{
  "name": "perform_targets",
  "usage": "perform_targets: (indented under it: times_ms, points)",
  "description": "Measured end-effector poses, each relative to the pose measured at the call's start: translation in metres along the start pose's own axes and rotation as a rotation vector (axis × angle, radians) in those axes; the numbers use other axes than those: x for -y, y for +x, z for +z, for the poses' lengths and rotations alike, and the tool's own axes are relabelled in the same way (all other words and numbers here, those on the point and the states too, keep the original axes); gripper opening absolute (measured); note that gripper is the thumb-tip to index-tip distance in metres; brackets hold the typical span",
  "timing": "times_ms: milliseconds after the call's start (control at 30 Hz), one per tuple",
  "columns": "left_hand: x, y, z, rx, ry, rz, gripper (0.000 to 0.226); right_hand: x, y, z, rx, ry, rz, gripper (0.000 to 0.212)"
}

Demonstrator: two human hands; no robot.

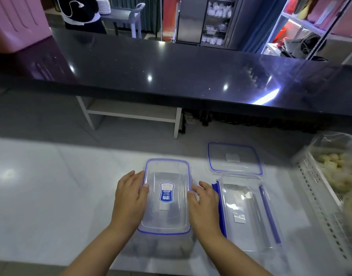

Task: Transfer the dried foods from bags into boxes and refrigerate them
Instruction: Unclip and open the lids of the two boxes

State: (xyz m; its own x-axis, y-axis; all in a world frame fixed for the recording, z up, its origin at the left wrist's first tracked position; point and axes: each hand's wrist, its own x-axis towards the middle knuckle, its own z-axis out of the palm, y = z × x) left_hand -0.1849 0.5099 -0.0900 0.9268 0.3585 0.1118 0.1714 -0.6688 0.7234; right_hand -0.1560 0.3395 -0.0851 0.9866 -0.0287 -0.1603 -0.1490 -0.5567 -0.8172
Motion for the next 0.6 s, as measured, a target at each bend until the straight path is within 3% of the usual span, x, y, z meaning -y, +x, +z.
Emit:
perform_targets:
  times_ms: [133, 267, 333, 433, 533, 600]
  points:
    - [-0.016, 0.001, -0.004, -0.098, -0.206, -0.012, 0.051, 0.016, -0.004, -0.007, -0.047, 0.095, -0.005, 0.030]
    - [-0.039, 0.011, -0.019, -0.113, -0.378, -0.062, 0.046, 0.049, 0.007, -0.026, 0.037, 0.515, 0.123, 0.032]
    - [-0.046, 0.023, -0.026, -0.108, -0.443, -0.045, 0.033, 0.067, 0.020, -0.040, 0.081, 0.603, 0.102, 0.033]
    - [-0.032, 0.044, -0.023, -0.045, -0.251, -0.067, 0.039, 0.094, 0.043, -0.057, 0.086, 0.535, -0.068, 0.028]
    - [-0.006, 0.048, -0.007, 0.189, 0.107, -0.077, 0.056, 0.112, 0.062, -0.065, 0.044, 0.468, -0.259, 0.028]
    - [0.004, 0.040, 0.000, 0.257, 0.114, -0.058, 0.065, 0.116, 0.070, -0.063, 0.036, 0.388, -0.359, 0.025]
